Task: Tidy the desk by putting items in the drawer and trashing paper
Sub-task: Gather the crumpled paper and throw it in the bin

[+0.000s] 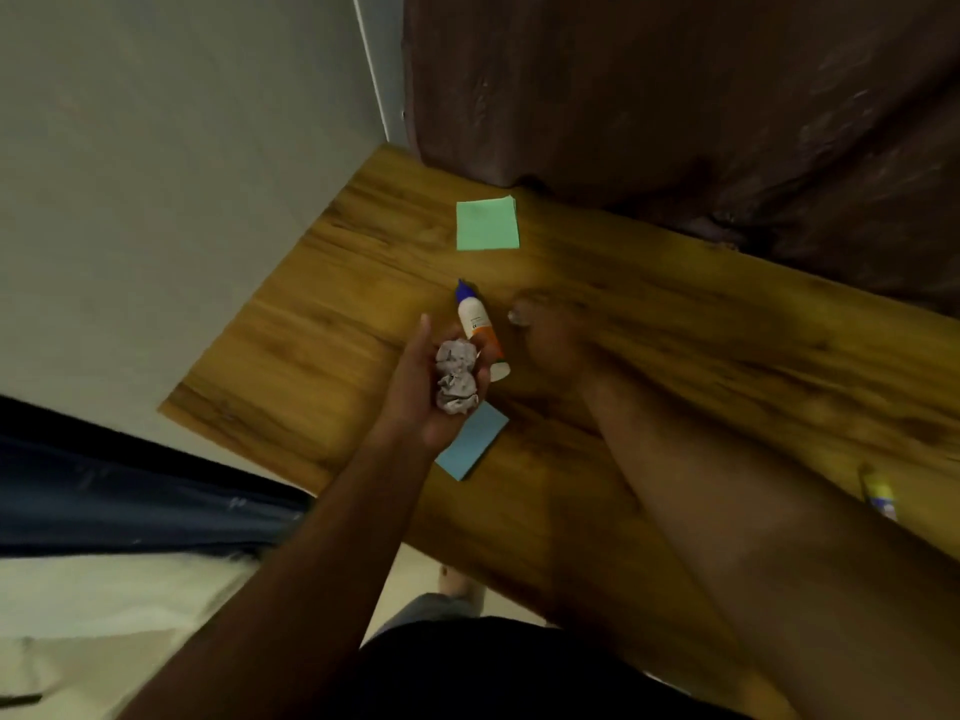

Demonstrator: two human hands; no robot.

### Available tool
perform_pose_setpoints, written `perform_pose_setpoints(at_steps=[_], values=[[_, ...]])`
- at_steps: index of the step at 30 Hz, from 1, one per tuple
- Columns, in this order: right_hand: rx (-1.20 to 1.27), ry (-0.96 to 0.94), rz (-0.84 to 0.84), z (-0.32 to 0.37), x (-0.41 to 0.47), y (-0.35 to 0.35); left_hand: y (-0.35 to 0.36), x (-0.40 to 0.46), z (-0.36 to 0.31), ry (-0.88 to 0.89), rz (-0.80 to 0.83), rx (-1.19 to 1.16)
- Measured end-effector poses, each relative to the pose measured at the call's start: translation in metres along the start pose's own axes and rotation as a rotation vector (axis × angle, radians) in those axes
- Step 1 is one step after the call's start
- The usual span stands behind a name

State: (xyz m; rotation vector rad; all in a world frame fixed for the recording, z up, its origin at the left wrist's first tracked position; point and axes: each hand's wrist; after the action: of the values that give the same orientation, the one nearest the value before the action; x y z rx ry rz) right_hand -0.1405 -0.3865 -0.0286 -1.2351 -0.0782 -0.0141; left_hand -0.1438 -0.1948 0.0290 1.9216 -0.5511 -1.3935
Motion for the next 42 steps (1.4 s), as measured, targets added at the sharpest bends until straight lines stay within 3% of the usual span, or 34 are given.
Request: perform_pose_setpoints(at_steps=[5,10,14,18,26,30,35,42], values=[[0.207,0.289,-0.213,0.006,-0.037,-0.008,0.006,0.021,-0.010,-0.112,0.018,0.083],[0.532,0.582,-0.647,0.021,-0.109,-0.053,0.047,0.051,0.030,-0.275,0.047,0.211],[1.022,0.742,-1.091,0.034,-0.174,-0.085,0.085,0.066,0.083,-0.415,0.137,0.315],[1.352,0.775,-1.491,0.047,-0.241,-0.103,0.120,0.060,0.154,-0.532,0.195,0.328],[1.576,0.634,-2.171,0.074,-0.351,-0.115,0.141,0.015,0.304,-0.592,0.255,0.336],[1.564,0.607,-2.338,0.091,-0.407,-0.121,0.135,-0.022,0.378,-0.596,0.250,0.404],[1.380,0.660,-2.386,0.108,-0.494,-0.117,0.127,-0.061,0.457,-0.655,0.307,0.516],[1.104,0.735,-2.451,0.135,-0.605,-0.088,0.088,-0.121,0.568,-0.631,0.490,1.013]])
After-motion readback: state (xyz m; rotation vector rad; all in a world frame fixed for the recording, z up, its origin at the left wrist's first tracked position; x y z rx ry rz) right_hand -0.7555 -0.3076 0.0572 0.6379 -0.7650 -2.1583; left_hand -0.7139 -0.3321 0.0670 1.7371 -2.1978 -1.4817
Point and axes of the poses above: each hand's wrist, its own x-axis towards the middle knuckle, its own y-axis out of the palm, z = x × y, and after that the axes turned 15 degrees about -y, right-handed
